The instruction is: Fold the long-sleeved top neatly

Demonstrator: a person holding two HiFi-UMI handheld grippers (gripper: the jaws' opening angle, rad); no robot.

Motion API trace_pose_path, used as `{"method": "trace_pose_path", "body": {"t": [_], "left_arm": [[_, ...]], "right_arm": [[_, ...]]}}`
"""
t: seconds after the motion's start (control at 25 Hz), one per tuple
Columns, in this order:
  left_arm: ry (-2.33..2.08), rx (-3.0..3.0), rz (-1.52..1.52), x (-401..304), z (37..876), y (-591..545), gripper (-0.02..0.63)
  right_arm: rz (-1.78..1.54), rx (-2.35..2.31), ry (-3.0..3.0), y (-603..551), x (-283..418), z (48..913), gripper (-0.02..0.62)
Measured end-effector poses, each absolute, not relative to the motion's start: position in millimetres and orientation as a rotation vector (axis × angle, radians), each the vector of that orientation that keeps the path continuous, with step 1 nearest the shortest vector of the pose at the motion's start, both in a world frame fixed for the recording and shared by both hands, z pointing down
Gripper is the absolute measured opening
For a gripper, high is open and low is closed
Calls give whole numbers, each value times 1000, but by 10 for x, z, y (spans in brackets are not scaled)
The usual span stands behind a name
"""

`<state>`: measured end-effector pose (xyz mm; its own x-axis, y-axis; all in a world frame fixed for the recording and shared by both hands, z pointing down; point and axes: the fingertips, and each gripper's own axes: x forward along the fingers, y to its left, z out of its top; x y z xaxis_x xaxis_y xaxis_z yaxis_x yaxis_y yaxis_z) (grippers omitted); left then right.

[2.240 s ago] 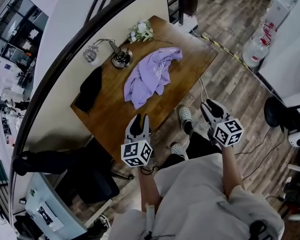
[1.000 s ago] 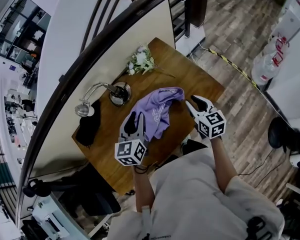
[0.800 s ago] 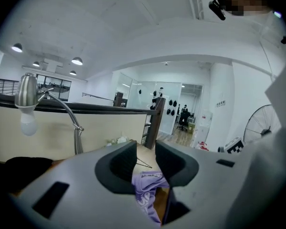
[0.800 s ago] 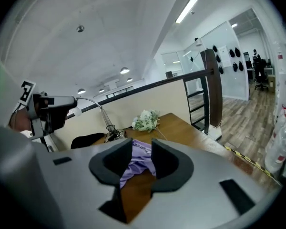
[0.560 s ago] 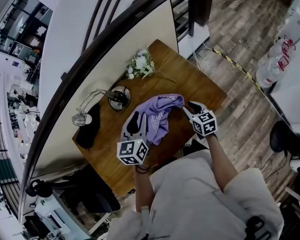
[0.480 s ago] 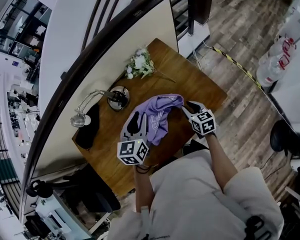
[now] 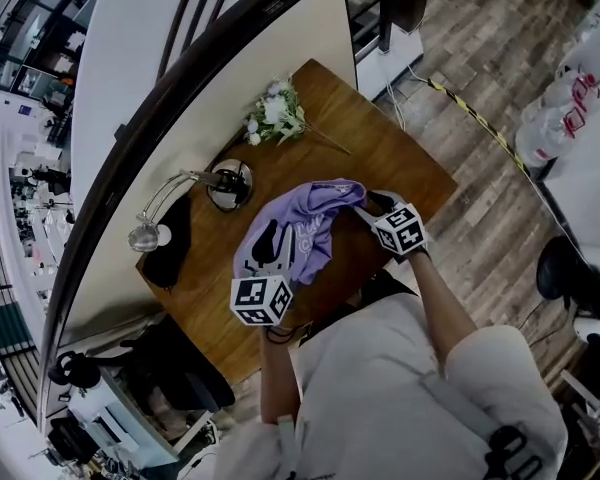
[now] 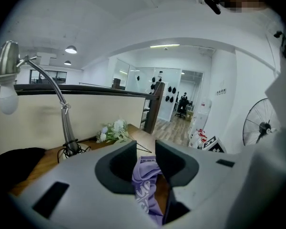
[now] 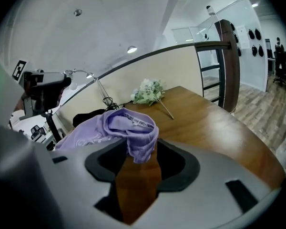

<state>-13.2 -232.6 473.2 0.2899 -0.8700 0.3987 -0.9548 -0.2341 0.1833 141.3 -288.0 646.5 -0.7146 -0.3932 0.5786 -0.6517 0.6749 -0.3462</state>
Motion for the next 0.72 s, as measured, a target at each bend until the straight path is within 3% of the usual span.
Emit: {"method": "trace_pose_path", "body": {"t": [0.08, 0.16, 0.32, 0.72], "left_arm": [[-1614, 2200, 284, -125, 4711, -2338, 132], [-1582, 2235, 305, -113, 4720, -2372, 132], [-1494, 2296, 388, -102, 4835, -2466, 132], [-1248, 2486, 822, -34, 5296, -2764, 133]], "right_arm": [[750, 789, -2429, -2903, 1367, 6485, 184], [723, 766, -2449, -2908, 1339, 6453, 113], [638, 695, -2527, -2809, 1315, 6311, 69], [44, 363, -2534, -2238, 1355, 6147, 46]]}}
